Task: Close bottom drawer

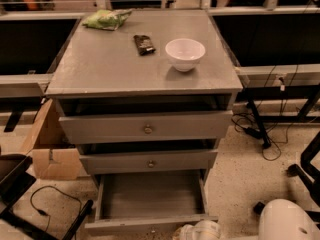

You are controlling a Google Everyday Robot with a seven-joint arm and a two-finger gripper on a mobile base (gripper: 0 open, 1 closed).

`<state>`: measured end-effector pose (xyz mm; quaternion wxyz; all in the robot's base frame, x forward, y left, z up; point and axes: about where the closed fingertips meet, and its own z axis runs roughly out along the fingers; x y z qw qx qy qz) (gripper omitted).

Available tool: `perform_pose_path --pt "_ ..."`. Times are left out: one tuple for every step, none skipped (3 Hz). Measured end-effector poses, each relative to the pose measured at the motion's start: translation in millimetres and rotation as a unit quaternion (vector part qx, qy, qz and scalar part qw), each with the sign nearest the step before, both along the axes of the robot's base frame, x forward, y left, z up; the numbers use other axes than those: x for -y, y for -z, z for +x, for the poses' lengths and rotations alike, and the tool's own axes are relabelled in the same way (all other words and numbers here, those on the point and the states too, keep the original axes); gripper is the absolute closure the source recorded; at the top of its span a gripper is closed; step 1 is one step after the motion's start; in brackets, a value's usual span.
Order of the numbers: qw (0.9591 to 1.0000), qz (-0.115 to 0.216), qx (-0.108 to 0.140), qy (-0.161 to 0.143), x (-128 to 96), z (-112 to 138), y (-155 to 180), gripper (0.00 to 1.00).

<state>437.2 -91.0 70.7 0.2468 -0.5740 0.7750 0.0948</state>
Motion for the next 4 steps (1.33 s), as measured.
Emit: perform_pose_path --pt "0.9999 -0.002 0.012 -0.007 -1.9 18.3 -10.0 1.00" --pt "0.9999 -0.002 0.012 -0.007 -1.8 17.7 -9.9 1.00" --pt "0.9994 -0.005 0.029 -0.017 -5.5 41.0 -25.0 1.00" --pt "0.9994 -0.005 0.029 -0.017 -5.4 40.4 -24.9 1.00"
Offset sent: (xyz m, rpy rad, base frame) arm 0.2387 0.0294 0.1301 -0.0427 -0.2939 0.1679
